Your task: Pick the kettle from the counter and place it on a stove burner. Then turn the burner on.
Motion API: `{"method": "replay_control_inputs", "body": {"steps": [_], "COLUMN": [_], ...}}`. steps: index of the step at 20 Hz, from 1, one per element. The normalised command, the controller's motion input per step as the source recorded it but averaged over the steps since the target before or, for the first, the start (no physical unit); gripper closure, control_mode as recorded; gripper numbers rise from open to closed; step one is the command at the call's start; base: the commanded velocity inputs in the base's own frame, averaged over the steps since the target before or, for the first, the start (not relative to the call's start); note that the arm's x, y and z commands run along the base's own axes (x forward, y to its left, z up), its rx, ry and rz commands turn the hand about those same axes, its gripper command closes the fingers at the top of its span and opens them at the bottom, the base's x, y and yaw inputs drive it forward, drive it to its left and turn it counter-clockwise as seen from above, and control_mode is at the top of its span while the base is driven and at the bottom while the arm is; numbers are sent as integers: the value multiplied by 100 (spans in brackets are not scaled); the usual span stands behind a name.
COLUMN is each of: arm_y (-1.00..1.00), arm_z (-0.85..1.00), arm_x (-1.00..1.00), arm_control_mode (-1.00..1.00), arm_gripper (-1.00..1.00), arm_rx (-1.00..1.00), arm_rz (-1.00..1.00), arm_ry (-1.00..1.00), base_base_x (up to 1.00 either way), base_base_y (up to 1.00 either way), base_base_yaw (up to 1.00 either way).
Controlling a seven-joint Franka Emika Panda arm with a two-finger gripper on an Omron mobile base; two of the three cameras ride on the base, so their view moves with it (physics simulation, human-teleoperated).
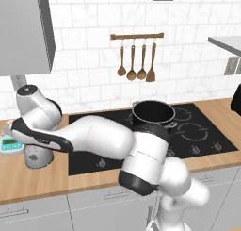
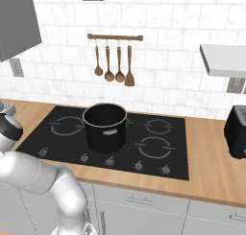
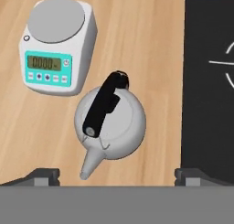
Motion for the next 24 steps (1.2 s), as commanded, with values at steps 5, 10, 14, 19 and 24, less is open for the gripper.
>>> {"method": "replay_control_inputs", "body": {"steps": [5,10,14,19,24], "arm_y": [5,14,33,24,-2], "arm_z": [-33,-40,-29,-40,-15], "arm_x": [9,20,38,26,4], "arm_control_mode": [-100,-100,-100,-100,-100], "arm_gripper": [-100,-100,-100,-100,100], "arm_rx": [-10,-2,0,-1,0], "arm_rz": [0,0,0,0,0], "arm_ry": [9,3,0,0,-1], "base_base_x": [0,0,0,0,0], "base_base_y": [0,0,0,0,0], "base_base_yaw": [0,0,0,0,0]}}
